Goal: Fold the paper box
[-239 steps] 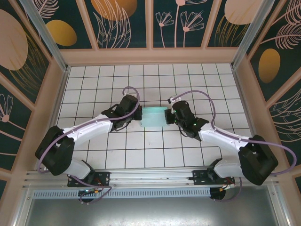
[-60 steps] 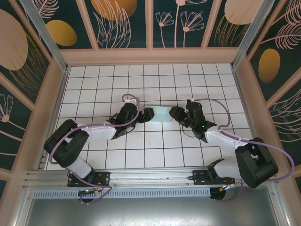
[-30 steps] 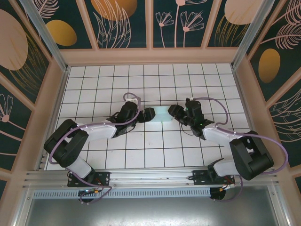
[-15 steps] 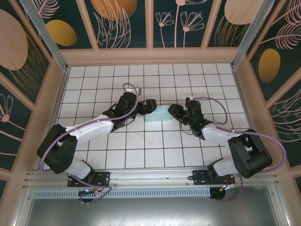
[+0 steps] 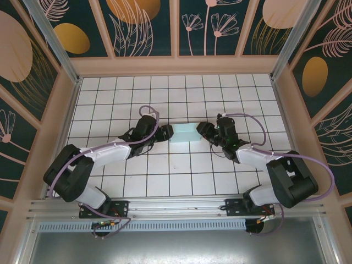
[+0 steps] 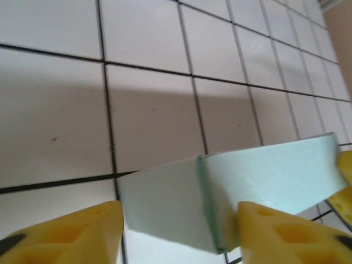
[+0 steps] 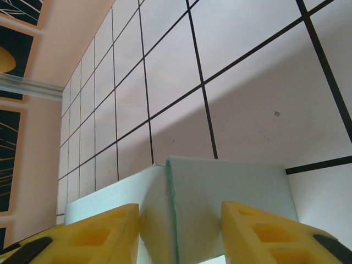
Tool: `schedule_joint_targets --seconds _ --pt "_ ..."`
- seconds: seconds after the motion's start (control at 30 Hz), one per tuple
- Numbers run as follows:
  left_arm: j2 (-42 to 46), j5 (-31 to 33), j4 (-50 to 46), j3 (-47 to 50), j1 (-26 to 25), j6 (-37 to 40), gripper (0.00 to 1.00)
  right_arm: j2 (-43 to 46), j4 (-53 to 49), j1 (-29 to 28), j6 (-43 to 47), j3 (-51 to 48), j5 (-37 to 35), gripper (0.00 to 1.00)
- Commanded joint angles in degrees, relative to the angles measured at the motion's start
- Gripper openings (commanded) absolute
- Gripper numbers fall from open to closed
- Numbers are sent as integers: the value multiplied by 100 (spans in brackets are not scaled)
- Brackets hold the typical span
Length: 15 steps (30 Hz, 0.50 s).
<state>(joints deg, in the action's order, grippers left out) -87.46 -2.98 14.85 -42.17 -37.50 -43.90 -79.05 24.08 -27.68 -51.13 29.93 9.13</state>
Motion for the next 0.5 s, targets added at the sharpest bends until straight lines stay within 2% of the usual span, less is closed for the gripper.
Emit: schedule_joint_targets --seconds 0.0,0.17,0.27,0.47 --pt "-341 -80 -33 192 49 -110 41 -199 -327 37 14 -128 -82 42" --pt "-449 -152 -2 150 41 -82 12 -199 -360 38 21 -98 -86 42" --pt "-454 -217 -12 100 49 -31 0 -207 -352 36 35 -78 -52 41" --pt "-426 -219 -73 -9 49 13 0 -234 -342 35 57 -14 19 41"
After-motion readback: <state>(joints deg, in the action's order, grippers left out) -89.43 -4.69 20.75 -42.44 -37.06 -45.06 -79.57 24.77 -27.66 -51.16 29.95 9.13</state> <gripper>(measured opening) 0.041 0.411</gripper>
